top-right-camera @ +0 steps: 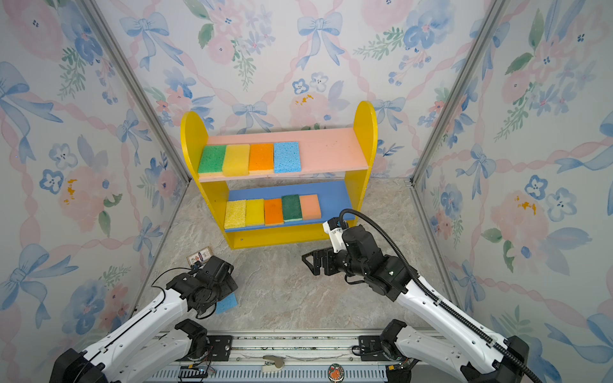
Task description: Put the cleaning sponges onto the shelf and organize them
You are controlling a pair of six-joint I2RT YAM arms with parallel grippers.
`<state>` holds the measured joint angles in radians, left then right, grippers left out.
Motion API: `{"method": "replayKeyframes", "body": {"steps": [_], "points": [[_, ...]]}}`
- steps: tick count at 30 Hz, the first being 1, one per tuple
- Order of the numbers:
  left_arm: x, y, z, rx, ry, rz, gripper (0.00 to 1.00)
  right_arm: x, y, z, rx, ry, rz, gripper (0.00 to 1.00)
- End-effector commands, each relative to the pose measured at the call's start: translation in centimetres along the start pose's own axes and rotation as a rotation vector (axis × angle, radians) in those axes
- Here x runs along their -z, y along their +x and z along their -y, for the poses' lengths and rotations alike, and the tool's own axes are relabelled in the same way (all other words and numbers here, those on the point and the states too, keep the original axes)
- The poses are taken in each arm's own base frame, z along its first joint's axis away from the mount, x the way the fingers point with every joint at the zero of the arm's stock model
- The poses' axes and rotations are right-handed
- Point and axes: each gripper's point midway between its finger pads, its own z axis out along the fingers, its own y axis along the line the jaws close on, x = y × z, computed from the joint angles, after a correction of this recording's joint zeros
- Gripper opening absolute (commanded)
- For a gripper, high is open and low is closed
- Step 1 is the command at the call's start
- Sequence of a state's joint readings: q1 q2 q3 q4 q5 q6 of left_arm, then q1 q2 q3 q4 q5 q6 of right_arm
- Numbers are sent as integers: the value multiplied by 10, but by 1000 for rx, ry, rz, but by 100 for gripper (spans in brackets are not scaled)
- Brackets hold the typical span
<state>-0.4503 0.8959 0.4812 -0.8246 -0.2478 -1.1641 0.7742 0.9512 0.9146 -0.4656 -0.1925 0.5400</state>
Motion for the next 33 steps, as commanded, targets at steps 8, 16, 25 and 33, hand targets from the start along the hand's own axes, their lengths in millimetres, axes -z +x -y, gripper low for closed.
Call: {"method": "replayKeyframes", "body": {"steps": [8,16,25,33], "points": [[-27,26,4,-68,-36,-142,98,8,5,-6,14,-19,46,97],[-33,30,18,-105,8,-176,90,19,-2,-8,23,-12,72,97],[-15,26,52,-172,160,-168,75,19,1,-3,-7,7,73,97],[28,69,142,-365,471,-205,77,12,18,9,-32,53,-7,97]]}}
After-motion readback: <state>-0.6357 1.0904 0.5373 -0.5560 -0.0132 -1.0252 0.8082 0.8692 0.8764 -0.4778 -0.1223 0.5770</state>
